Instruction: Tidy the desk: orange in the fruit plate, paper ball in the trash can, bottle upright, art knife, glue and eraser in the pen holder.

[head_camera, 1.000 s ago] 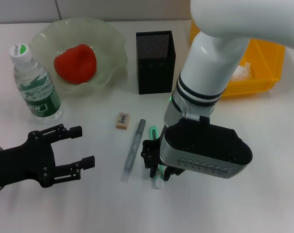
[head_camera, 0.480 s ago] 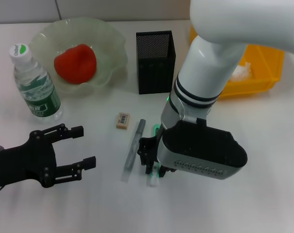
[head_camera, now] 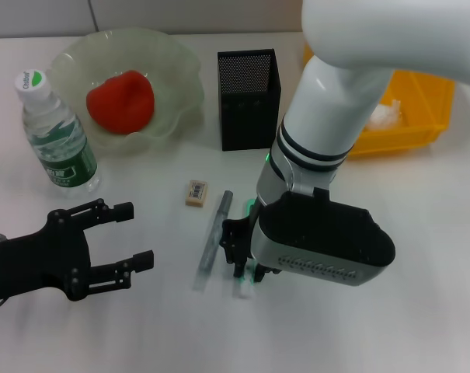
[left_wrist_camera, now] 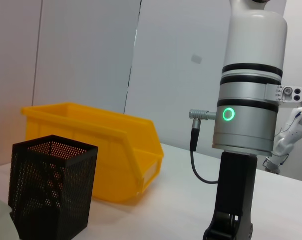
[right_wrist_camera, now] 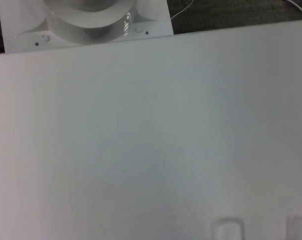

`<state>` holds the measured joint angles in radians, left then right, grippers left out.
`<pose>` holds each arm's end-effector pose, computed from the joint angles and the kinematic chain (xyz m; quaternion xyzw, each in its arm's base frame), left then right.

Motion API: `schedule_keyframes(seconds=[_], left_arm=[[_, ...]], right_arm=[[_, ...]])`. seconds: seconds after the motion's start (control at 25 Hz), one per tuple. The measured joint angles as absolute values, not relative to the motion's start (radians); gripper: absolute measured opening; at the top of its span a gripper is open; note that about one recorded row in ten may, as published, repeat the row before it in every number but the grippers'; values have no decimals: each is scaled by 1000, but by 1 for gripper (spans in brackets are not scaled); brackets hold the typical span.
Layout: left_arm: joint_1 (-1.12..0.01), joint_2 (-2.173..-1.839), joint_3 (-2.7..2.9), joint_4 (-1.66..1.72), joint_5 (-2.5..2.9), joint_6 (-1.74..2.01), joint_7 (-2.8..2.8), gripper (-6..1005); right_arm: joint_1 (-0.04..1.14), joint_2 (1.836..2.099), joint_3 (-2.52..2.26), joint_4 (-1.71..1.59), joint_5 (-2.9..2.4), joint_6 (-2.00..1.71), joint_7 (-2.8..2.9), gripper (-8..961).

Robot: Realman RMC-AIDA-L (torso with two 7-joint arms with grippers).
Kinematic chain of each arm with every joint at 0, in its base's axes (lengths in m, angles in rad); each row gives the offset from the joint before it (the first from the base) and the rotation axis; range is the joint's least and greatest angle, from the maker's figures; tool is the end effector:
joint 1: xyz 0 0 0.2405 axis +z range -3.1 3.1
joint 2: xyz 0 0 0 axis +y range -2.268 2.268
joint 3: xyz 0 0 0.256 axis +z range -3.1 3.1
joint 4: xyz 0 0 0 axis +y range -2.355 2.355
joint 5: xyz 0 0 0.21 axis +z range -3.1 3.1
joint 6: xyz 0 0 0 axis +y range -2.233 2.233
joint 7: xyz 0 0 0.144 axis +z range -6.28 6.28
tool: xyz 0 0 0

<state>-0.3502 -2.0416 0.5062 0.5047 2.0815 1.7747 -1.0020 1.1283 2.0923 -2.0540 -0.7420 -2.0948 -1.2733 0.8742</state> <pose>-0.3180 0.2447 0.0054 -0.9328 -0.1681 -0.2891 0.1345 0.1013 0.3318 -0.1426 0.7406 0.6103 0.1807 0.2153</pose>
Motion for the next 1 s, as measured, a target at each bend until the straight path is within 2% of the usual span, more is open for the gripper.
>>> schedule_keyframes(seconds=[0.52,0.8,1.0], left_arm=[[-353,-2041,500,505,2080,1774,-1009,812],[-353,-2036,500,505,2074,1781,-1035,812],[-353,-2034,498,505,2072,1785,-1039,812]], right_arm=[[1113,2091,-2031,-755,-2100,-1309,889,173],[1019,2086,-1785,-912,-2225,-1491,912,177],[1003,2081,-1578,-944,-2243,-1620,923,184]])
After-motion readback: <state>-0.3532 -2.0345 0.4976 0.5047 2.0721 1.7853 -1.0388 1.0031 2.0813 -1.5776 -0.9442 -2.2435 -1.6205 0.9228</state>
